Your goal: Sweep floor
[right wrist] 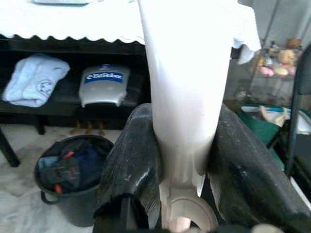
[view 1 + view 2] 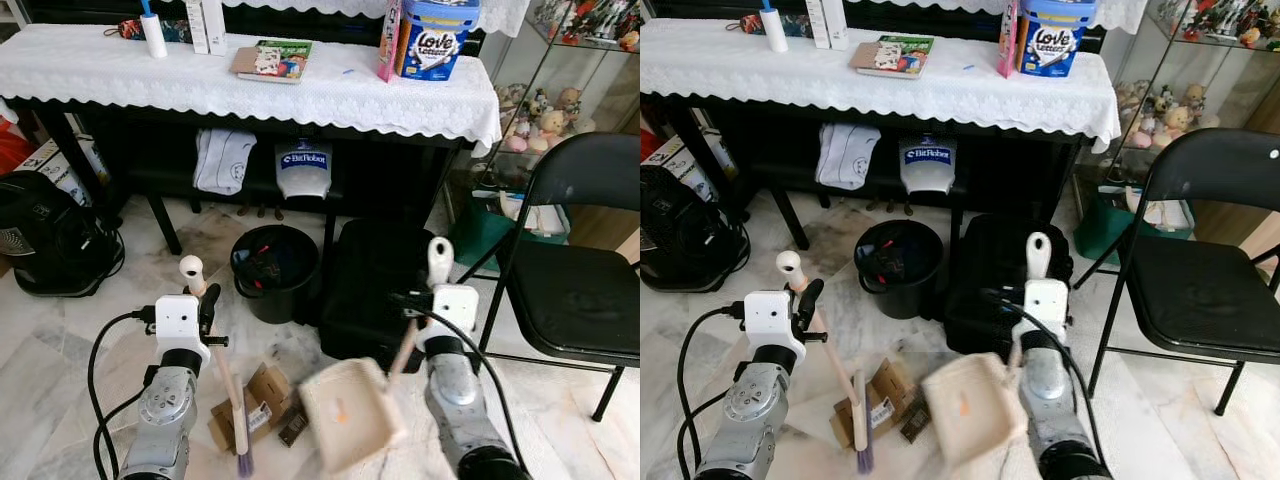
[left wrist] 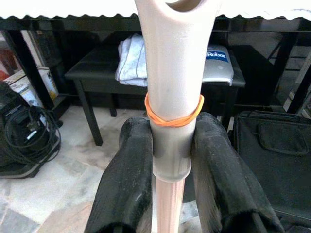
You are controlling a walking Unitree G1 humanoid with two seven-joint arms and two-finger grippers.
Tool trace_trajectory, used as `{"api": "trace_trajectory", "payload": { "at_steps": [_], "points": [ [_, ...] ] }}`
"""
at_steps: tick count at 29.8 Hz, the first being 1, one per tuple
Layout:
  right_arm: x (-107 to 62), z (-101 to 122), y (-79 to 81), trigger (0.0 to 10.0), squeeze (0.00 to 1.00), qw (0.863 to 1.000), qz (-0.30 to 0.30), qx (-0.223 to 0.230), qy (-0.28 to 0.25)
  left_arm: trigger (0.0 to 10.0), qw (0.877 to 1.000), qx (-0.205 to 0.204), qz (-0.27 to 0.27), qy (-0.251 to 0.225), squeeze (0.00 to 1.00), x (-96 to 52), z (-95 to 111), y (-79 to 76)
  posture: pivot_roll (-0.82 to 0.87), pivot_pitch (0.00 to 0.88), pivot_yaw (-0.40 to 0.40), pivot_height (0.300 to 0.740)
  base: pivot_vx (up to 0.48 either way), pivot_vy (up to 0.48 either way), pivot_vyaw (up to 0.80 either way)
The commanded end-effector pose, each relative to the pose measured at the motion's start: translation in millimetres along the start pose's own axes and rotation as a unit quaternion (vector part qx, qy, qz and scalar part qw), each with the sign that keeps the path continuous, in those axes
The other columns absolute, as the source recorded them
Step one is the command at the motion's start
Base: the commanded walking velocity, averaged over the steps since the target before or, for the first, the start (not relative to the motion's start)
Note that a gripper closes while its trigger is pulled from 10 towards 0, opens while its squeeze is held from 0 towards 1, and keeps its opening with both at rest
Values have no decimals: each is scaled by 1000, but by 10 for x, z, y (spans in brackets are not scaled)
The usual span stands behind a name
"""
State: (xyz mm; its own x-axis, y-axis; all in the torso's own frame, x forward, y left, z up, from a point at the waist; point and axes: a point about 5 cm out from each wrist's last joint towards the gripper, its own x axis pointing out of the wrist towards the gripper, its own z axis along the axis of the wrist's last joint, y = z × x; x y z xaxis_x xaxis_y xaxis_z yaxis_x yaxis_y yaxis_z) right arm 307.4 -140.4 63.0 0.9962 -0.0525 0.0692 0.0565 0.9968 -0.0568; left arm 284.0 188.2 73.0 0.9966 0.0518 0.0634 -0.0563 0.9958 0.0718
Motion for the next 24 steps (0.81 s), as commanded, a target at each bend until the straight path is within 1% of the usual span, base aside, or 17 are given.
{"api": "trace_trajectory", "payload": {
  "at_steps": [1, 2, 3, 4, 6, 7, 10, 15, 18, 20, 21, 22, 23, 24],
  "points": [
    [33, 80, -152, 10000, 0, 999, -22, -17, -24, 10000, 1000, -2, -2, 0, 0, 2, 0, -9, 70, 90, -46, 740, 0, 0, 0],
    [31, 78, -165, 10000, 0, 999, -24, -17, -24, 10000, 1000, -2, -2, 0, 0, 2, 1, -9, 70, 90, -46, 740, 0, 0, 0],
    [27, 78, -200, 10000, 0, 999, -33, -29, -25, 10000, 1000, -2, -2, 0, 0, 2, 1, -9, 70, 90, -46, 740, 0, 0, 0],
    [16, 86, -300, 10000, 0, 996, -60, -54, -27, 10000, 1000, -3, -1, -1, 0, 0, 1, -10, 64, 90, -46, 740, 0, 0, 0],
    [-5, 122, -444, 10000, 0, 991, -98, -78, -36, 10000, 1000, -3, 0, -3, 0, -2, 2, -11, 64, 90, -46, 740, 0, 0, 0],
    [-10, 132, -467, 10000, 0, 991, -104, -81, -39, 10000, 1000, -3, 0, -3, 0, -2, 3, -11, 64, 90, -46, 740, 0, 0, 0],
    [-37, 151, -548, 10000, 0, 985, -124, -110, -44, 10000, 1000, -4, 1, -5, 0, -3, 5, -12, 54, 84, -47, 740, 0, 0, 0],
    [-65, 98, -581, 10000, 0, 982, -136, -125, -29, 10000, 1000, -6, 1, -8, 0, 5, 13, -26, 55, 83, -48, 740, 0, 0, 0],
    [-102, 18, -531, 10000, 0, 984, -124, -127, -12, 10000, 1000, -6, -5, 0, 0, 2, -4, -30, 59, 81, -48, 740, 0, 0, 0],
    [-129, -38, -513, 10000, 0, 985, -123, -124, 2, 10000, 1000, -4, -11, 14, 0, -4, -40, -21, 67, 80, -48, 740, 0, 0, 0],
    [-147, -82, -495, 10000, 0, 986, -121, -118, 14, 10000, 999, -3, -23, 32, 0, -12, -89, -18, 66, 82, -47, 740, 0, 0, 0],
    [-147, -82, -495, 10000, 0, 986, -121, -118, 14, 10000, 999, -3, -23, 32, 0, -12, -89, -18, 66, 82, -47, 740, 0, 0, 0],
    [-163, -122, -473, 10000, 0, 987, -116, -113, 23, 10000, 998, -4, -37, 50, 0, -22, -138, -20, 66, 82, -47, 740, 0, 0, 0],
    [-191, -181, -449, 10000, 0, 987, -108, -116, 34, 10000, 997, -4, -44, 57, 0, -31, -157, -20, 63, 80, -46, 740, 0, 0, 0]
  ]
}}
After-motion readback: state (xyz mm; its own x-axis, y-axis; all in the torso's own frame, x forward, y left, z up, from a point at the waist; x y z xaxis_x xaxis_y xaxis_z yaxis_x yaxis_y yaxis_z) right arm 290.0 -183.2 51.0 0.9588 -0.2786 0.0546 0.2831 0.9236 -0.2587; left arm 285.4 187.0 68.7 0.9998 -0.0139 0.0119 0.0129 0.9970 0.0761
